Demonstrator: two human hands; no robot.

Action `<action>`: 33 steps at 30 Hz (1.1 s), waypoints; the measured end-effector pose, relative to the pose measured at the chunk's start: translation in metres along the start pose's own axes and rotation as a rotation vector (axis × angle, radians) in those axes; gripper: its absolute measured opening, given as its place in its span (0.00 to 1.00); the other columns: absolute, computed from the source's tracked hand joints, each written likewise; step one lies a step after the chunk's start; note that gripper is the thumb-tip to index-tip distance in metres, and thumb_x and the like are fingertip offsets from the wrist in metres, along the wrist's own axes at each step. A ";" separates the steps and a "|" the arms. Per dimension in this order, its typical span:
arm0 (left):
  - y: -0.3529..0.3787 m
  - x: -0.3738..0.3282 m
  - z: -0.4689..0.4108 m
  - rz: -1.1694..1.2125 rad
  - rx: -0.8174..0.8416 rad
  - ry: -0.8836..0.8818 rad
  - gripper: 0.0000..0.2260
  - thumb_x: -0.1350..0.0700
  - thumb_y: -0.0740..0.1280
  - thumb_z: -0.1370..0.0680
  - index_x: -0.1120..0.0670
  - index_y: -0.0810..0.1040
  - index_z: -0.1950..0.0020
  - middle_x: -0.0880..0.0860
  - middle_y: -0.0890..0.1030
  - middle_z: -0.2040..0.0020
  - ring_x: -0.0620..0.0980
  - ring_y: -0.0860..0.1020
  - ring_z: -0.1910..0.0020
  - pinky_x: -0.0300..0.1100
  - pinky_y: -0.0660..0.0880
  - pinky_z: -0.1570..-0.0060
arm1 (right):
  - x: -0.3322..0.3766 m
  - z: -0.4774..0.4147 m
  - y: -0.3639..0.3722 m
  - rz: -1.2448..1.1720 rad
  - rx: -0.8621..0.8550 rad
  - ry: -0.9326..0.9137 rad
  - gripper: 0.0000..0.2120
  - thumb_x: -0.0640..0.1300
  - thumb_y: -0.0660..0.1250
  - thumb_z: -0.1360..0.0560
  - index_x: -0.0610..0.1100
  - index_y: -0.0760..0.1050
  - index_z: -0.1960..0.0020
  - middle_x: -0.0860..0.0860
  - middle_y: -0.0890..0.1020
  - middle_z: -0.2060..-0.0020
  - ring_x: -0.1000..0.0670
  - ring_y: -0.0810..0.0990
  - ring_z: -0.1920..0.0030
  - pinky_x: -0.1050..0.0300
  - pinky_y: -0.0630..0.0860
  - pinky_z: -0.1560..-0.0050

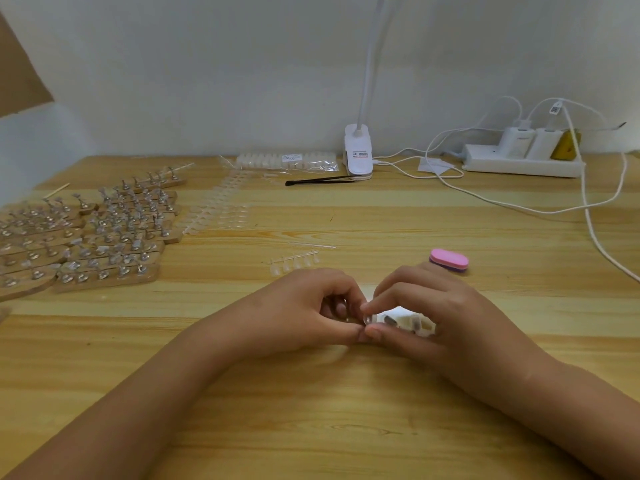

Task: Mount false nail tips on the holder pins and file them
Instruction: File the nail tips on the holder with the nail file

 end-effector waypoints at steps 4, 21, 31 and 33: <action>0.000 0.001 0.000 0.016 0.004 0.000 0.07 0.51 0.76 0.28 0.41 0.80 0.56 0.38 0.75 0.63 0.35 0.72 0.66 0.31 0.71 0.62 | 0.001 -0.001 0.001 0.083 0.009 -0.042 0.10 0.53 0.69 0.27 0.48 0.83 0.52 0.55 0.81 0.54 0.50 0.79 0.54 0.52 0.77 0.55; -0.015 -0.012 0.012 -0.052 0.188 -0.089 0.05 0.52 0.67 0.21 0.42 0.81 0.50 0.40 0.84 0.54 0.36 0.80 0.54 0.28 0.72 0.55 | -0.073 0.005 -0.068 0.152 0.042 0.478 0.16 0.56 0.65 0.26 0.58 0.74 0.38 0.61 0.80 0.57 0.62 0.78 0.55 0.61 0.74 0.55; 0.036 -0.018 -0.022 -0.256 -0.196 0.116 0.13 0.49 0.67 0.21 0.39 0.77 0.37 0.26 0.72 0.47 0.36 0.65 0.38 0.28 0.62 0.39 | -0.094 0.002 -0.037 0.275 0.073 0.342 0.20 0.52 0.67 0.23 0.51 0.73 0.33 0.57 0.74 0.47 0.53 0.73 0.43 0.61 0.68 0.43; 0.035 -0.016 -0.020 -0.241 -0.212 0.135 0.09 0.48 0.69 0.23 0.37 0.79 0.43 0.27 0.76 0.49 0.34 0.65 0.40 0.23 0.60 0.44 | -0.089 0.001 -0.037 0.155 0.043 0.352 0.19 0.58 0.64 0.24 0.56 0.73 0.35 0.60 0.76 0.50 0.57 0.74 0.47 0.64 0.71 0.46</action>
Point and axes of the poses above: each hand's wrist, its own z-axis away from the middle knuckle, its own y-axis out of the palm, x = y × z, the point moved 2 cm from there along -z, towards the middle knuckle
